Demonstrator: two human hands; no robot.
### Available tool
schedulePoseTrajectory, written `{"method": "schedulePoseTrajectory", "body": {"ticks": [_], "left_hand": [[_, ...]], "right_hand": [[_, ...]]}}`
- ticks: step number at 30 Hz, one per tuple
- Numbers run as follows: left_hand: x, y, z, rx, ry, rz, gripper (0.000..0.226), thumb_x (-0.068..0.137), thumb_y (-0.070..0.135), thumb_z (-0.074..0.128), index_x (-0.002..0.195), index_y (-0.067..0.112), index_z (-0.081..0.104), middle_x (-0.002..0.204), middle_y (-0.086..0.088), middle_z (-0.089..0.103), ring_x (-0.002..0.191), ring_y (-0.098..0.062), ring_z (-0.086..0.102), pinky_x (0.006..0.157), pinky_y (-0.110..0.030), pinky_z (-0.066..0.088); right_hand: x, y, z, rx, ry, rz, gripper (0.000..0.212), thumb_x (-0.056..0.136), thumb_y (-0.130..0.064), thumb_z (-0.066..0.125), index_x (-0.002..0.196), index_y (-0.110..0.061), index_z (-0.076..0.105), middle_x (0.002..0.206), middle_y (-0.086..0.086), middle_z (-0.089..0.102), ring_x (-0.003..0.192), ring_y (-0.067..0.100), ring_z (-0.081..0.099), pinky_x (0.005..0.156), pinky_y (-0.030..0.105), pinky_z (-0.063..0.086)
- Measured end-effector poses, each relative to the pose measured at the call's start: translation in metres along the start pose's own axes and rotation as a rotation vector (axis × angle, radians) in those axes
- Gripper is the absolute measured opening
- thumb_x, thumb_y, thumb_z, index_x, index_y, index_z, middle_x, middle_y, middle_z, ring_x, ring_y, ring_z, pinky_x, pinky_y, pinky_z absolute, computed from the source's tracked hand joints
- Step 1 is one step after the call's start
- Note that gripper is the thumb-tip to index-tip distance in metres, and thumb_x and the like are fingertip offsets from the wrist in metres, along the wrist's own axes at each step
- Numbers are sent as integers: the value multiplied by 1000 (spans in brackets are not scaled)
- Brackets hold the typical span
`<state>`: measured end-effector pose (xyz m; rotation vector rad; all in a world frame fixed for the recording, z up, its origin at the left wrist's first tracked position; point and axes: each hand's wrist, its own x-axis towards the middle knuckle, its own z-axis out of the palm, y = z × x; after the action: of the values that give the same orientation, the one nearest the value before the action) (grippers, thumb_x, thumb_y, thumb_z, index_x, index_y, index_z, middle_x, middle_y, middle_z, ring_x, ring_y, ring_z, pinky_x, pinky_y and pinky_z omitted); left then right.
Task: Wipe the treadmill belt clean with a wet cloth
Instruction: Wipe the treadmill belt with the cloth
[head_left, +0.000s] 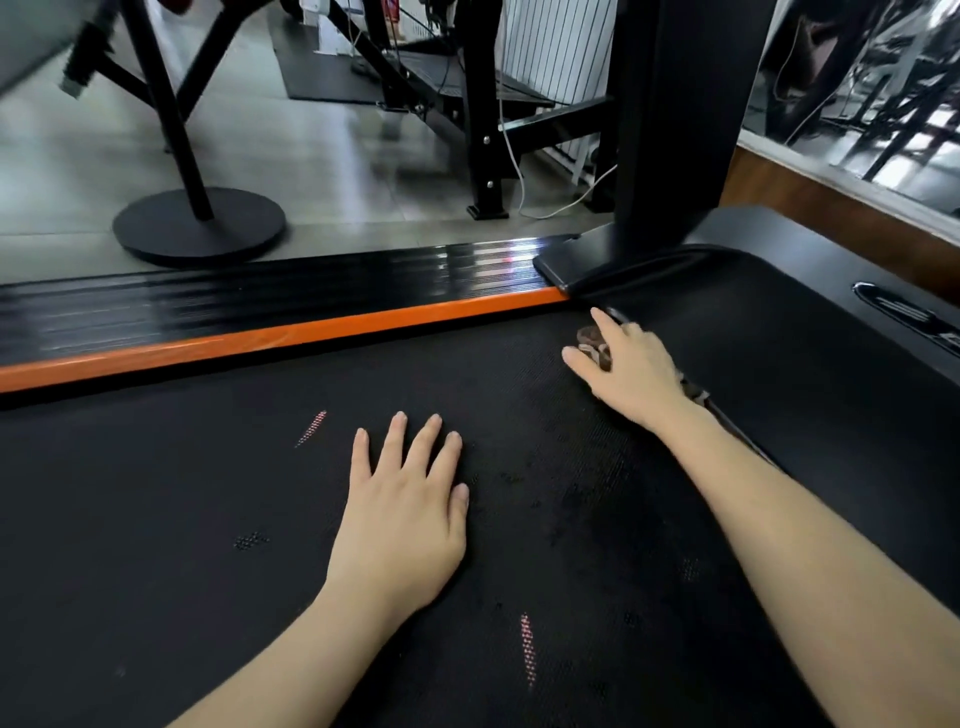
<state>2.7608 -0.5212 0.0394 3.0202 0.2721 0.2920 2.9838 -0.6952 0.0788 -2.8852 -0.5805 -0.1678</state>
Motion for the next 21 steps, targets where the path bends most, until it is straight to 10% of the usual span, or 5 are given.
{"method": "schedulePoseTrajectory", "body": {"ticks": [6,14,21], "left_hand": [[-1,0,0,10,14,1,53,89,39,31,124,14,62,130,-7,59,125,-36,50,101,-59,38],[0,1,1,17,32,0,52,88,39,32,122,14,63,128,-7,60,123,-35,52,99,-59,40],[-1,-2,7,8,79,12,52,89,40,32,124,15,62,131,-6,58,126,-34,49,104,-51,23]], "right_hand": [[-4,20,3,55,101,-208,46,89,-48,56,132,-29,56,132,-2,56,111,24,44,100,33,34],[32,-31,24,164,120,137,47,95,-46,48,135,-22,52,132,16,48,122,31,39,105,36,29],[-17,-49,27,184,57,-439,36,88,-34,63,123,-25,63,112,1,59,97,19,42,88,35,41]]}}
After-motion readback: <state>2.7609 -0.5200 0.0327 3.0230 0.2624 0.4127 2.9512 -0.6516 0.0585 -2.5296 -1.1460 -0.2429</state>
